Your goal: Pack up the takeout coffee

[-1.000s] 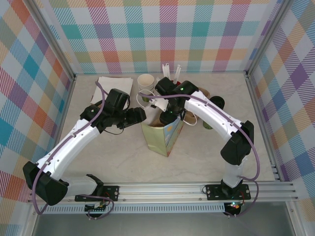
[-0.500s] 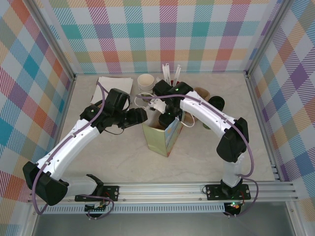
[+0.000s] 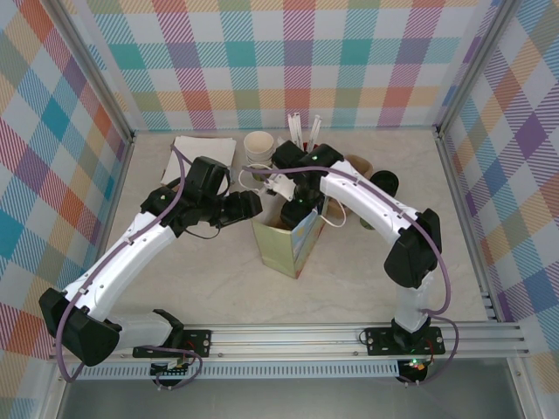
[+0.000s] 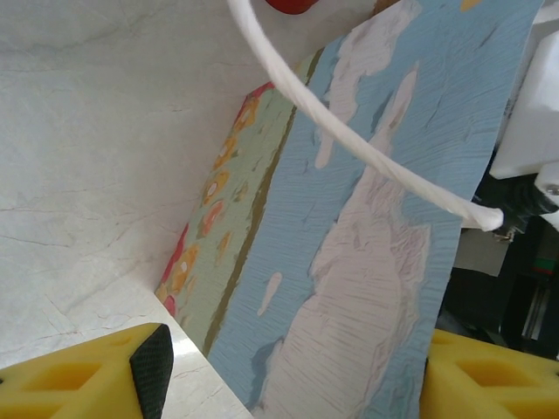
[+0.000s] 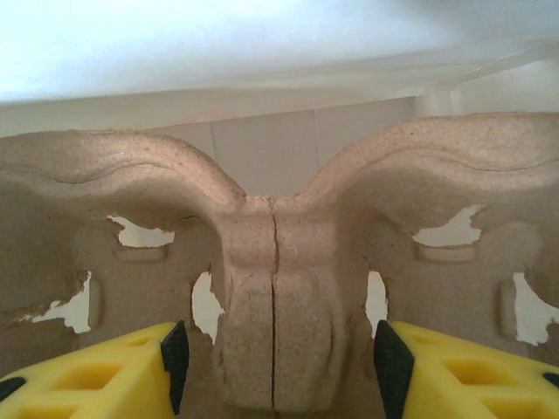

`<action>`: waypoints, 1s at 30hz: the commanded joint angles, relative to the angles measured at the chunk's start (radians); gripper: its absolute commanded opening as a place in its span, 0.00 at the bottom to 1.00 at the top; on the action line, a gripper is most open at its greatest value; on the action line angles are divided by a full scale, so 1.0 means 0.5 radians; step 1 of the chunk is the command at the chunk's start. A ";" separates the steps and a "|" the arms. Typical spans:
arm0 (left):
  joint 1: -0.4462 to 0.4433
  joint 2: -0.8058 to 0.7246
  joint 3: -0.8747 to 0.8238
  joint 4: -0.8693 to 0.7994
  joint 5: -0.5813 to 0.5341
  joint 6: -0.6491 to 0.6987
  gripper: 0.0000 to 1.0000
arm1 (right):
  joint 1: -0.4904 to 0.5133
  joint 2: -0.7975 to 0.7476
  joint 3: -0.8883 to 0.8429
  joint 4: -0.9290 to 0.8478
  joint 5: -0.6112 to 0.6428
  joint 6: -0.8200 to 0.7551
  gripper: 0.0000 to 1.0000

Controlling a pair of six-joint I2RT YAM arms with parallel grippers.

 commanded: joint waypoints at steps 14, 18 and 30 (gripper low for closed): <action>0.007 -0.060 0.024 0.012 0.052 0.037 0.70 | -0.035 0.005 0.245 -0.090 -0.020 0.091 0.81; 0.007 -0.062 0.023 0.009 0.055 0.040 0.71 | -0.045 0.002 0.337 -0.130 -0.021 0.101 0.84; 0.007 -0.124 0.125 -0.070 -0.032 0.091 0.84 | -0.096 -0.071 0.629 -0.206 -0.052 0.208 0.89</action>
